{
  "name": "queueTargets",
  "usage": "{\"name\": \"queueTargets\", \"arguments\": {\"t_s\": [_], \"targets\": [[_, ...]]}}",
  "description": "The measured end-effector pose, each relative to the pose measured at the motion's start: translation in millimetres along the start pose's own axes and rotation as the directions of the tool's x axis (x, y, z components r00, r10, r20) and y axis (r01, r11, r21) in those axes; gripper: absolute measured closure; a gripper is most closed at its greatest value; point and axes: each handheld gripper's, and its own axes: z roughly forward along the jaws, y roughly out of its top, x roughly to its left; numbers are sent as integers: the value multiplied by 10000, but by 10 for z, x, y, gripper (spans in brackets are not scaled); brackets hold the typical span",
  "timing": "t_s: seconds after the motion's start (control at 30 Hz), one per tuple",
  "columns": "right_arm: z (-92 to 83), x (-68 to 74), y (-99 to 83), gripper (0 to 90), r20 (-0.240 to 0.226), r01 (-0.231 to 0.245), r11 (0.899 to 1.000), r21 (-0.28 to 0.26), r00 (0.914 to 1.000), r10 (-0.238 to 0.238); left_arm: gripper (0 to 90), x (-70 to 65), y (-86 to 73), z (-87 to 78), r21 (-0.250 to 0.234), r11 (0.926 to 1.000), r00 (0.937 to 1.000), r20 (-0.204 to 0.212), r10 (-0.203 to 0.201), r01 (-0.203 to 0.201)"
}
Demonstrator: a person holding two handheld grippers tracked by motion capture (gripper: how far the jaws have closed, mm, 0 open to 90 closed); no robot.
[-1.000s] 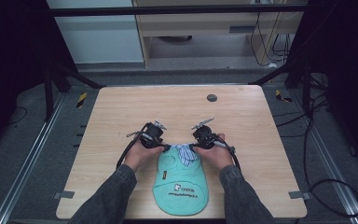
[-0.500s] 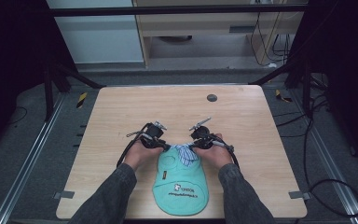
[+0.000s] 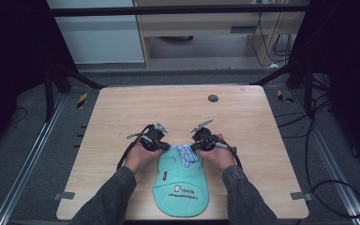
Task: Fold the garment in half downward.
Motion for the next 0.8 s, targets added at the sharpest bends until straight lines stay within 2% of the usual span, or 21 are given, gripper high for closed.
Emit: {"name": "queueTargets", "arguments": {"t_s": [0.2,0.47,0.8], "targets": [[-95,10,10,840,12,317,9993,-203,9995,-317,864,-37,46,-94,-215,9991,9992,-94,376,-378],[-202,27,29,841,108,696,9963,-497,9976,-691,865,-41,71,-168,-413,9983,9991,5,415,-415],[-327,50,82,839,198,1071,9909,-816,9942,-1058,867,-53,167,-304,-589,9960,9977,-115,672,-677]]}}
